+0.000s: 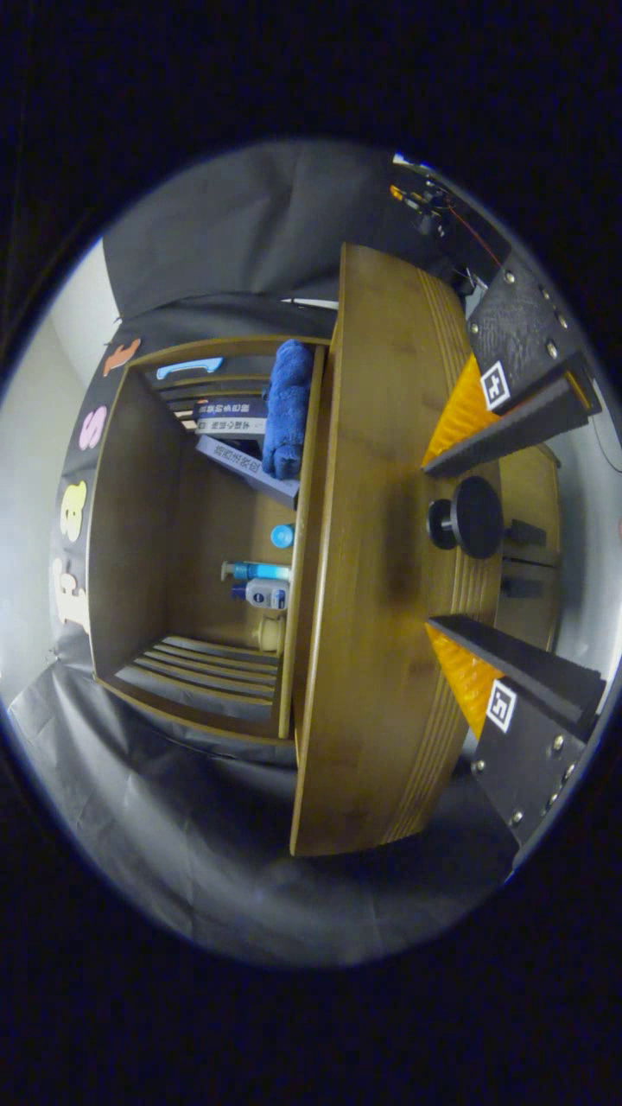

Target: Pull open the drawer, take out the items inside it, and place them on the countertop above the cabinet.

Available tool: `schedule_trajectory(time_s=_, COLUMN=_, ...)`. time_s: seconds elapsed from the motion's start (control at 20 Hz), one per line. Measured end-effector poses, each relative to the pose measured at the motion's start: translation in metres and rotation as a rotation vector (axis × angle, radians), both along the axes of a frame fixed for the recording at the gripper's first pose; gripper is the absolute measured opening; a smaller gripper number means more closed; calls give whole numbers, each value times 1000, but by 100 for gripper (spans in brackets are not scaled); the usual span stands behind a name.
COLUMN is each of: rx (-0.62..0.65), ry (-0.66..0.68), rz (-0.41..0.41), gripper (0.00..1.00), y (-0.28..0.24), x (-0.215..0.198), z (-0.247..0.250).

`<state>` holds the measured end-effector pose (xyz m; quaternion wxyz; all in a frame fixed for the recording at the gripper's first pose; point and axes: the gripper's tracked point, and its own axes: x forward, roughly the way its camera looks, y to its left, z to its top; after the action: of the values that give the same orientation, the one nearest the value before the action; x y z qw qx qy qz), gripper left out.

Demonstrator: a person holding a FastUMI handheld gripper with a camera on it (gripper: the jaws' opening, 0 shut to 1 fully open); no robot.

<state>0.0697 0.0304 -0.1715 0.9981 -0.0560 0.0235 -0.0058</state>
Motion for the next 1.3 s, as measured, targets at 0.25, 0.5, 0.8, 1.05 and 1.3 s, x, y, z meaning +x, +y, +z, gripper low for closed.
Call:
schedule_trajectory(time_s=0.25, rx=71, ry=-4, rz=1, gripper=99, y=6, x=33, z=7)
schedule_trajectory(time_s=0.5, rx=115, ry=-4, rz=3, gripper=99, y=12, x=62, z=4)
schedule_trajectory(time_s=0.8, rx=119, ry=-20, rz=6, gripper=99, y=12, x=92, z=4)
schedule_trajectory(time_s=1.05, rx=119, ry=-32, rz=9, gripper=99, y=14, x=113, z=3)
schedule_trajectory(time_s=1.3, rx=116, ry=-36, rz=5, gripper=99, y=15, x=133, z=3)
